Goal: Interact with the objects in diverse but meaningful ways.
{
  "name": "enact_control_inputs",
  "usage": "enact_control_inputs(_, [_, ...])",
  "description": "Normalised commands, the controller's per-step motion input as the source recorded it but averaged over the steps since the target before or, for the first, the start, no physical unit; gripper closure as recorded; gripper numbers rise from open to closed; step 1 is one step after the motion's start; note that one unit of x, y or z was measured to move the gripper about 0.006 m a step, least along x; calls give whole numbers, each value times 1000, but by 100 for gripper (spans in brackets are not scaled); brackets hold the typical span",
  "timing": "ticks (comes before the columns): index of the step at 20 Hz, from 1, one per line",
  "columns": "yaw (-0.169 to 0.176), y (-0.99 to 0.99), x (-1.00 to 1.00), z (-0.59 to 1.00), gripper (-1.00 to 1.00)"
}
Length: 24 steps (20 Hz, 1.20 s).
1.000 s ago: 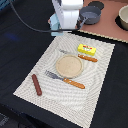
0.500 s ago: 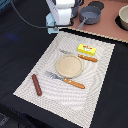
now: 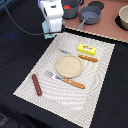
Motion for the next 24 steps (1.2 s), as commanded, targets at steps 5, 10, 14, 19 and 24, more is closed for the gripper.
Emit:
enact_control_inputs(5, [0,258,-438,-81,-100])
enact_control_inputs(10, [0,587,47,732,-100])
enact_control_inputs(14, [-2,526,129,872,-100])
enact_control_inputs(19, [-44,447,275,1000,-100])
enact_control_inputs(24, [-79,244,666,1000,-100])
